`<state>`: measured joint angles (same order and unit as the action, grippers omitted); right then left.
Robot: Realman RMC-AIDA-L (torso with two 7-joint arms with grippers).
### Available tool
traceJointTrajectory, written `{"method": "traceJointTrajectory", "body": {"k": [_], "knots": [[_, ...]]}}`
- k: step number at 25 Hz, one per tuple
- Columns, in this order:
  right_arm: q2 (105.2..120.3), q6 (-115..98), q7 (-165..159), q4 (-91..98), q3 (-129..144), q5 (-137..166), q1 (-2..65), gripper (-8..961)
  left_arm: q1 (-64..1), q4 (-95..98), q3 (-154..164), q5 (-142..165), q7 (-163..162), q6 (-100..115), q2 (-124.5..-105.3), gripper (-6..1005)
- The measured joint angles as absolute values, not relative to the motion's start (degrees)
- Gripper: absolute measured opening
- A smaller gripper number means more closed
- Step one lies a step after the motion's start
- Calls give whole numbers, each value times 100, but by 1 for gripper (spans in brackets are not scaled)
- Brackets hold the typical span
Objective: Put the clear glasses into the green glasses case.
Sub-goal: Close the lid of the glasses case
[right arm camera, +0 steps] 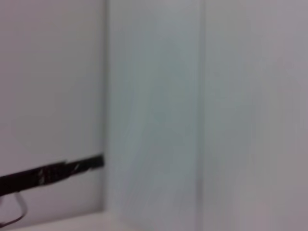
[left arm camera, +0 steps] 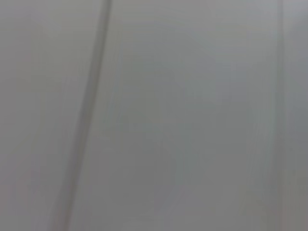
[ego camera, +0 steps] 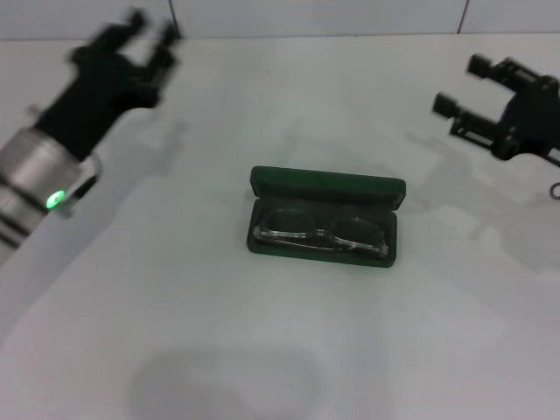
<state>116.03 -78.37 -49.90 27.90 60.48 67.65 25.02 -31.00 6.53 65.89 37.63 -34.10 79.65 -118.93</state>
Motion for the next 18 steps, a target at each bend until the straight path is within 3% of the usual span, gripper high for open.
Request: {"method": "traceJointTrajectory", "body": {"k": [5, 8, 12, 18], "knots": [[11556, -7743, -4812, 2258, 6021, 5750, 2496, 765, -3402, 2337, 7258, 6174, -6329, 6587, -11599, 538], [11550, -7619, -4823, 2220, 6011, 5381, 2424, 765, -3805, 2619, 7301, 7520, -7612, 6397, -11547, 578], [11549, -7554, -4822, 2179, 6010, 5322, 2434, 765, -4282, 2624, 7328, 8669, -8382, 6139, -11681, 700], [11548, -7403, -4831, 2182, 6044, 5328, 2462, 765, -4478, 2820, 7330, 9858, -8924, 6040, -11929, 696]]}}
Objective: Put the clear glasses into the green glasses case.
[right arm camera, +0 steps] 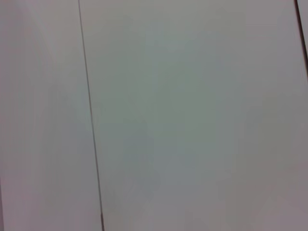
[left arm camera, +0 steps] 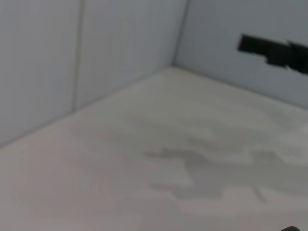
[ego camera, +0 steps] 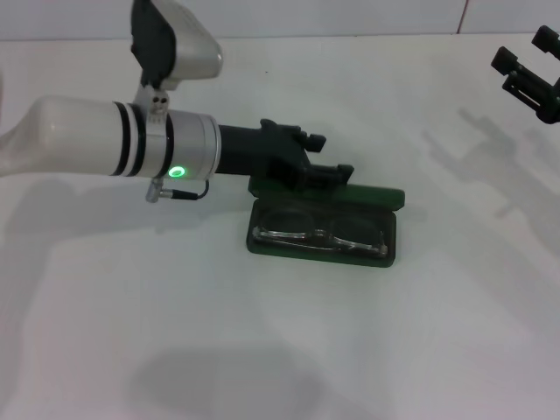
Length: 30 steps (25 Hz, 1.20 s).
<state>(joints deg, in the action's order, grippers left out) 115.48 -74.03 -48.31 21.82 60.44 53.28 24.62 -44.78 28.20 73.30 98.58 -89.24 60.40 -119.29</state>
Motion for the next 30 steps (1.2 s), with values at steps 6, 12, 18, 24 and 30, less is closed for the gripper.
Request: {"method": "traceJointTrajectory", "body": {"k": [6, 12, 18, 24, 30], "knots": [[11545, -7274, -4833, 2171, 6069, 5324, 2516, 765, -4446, 2850, 7352, 10229, -9097, 6080, -11956, 696], [11539, -7241, -4834, 2172, 6068, 5322, 2525, 765, -4257, 2855, 7406, 10424, -9063, 6145, -11943, 696], [11539, -7259, -4862, 2207, 6085, 5349, 2555, 765, -3942, 2931, 7365, 10196, -8524, 6101, -11981, 696], [11524, -7333, -5038, 2232, 6216, 5886, 2762, 765, -2994, 3429, 7315, 7999, -6902, 7094, -11872, 696], [11195, -8705, -6069, 2496, 7065, 7481, 3456, 765, -2535, 3305, 6783, 7497, -6256, 8773, -11435, 696]]}}
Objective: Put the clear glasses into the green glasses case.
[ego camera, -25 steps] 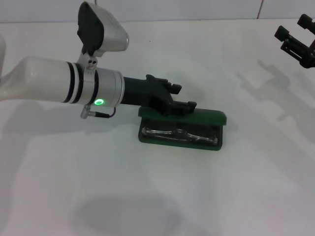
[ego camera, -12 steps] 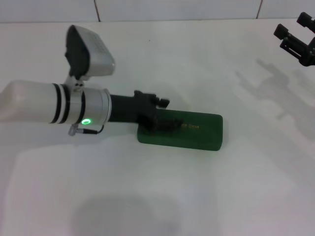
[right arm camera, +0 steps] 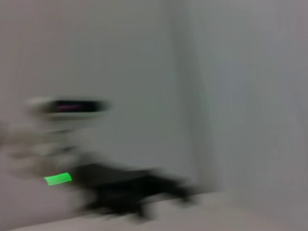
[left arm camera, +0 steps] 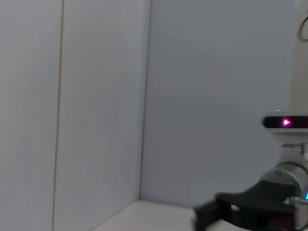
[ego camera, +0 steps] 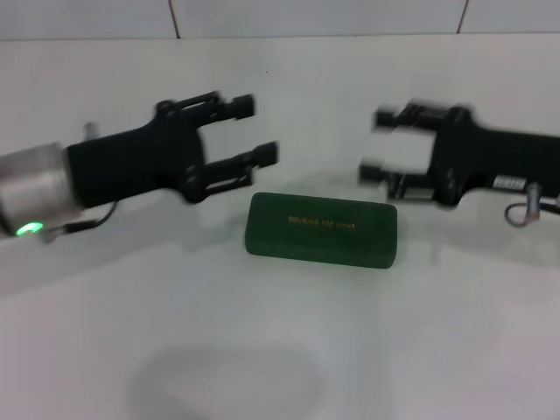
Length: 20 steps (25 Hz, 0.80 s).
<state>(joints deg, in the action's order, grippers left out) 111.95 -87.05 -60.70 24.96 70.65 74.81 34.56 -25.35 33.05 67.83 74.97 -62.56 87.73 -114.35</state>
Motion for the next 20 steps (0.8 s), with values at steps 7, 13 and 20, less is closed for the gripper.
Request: {"method": "traceJointTrajectory", "body": {"k": [7, 13, 20], "knots": [[11311, -9078, -6145, 2585, 7097, 8172, 3701, 765, -1960, 3215, 6693, 7783, -5512, 9453, -11397, 696], [11382, -8943, -6098, 2596, 7083, 8254, 3674, 765, -1722, 3276, 6535, 7815, -5419, 9465, -11432, 696], [11478, -8796, -5874, 2604, 7077, 8257, 3595, 765, -1748, 3245, 6532, 7927, -5360, 9465, -11445, 696]]}}
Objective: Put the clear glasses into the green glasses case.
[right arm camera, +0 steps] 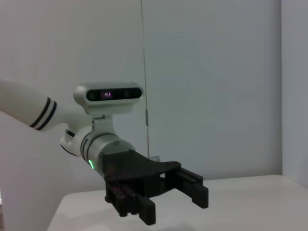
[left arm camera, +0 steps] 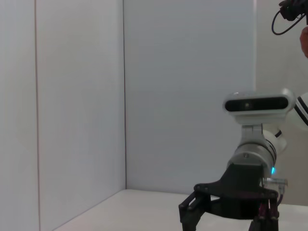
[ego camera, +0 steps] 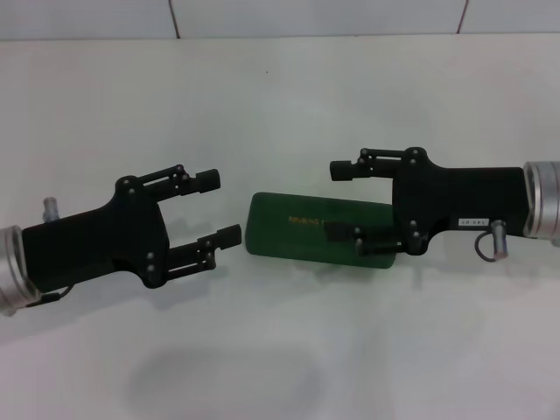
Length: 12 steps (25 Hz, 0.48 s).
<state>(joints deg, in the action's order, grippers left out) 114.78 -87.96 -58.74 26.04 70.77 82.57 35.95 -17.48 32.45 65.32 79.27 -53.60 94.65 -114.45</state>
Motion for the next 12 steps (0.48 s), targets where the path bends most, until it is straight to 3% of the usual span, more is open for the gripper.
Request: {"method": "traceJointTrajectory", "body": {"k": [12], "knots": [[11505, -8716, -5749, 2610, 7084, 8249, 3530, 765, -1763, 3243, 6521, 7916, -5356, 9433, -11517, 696]]}}
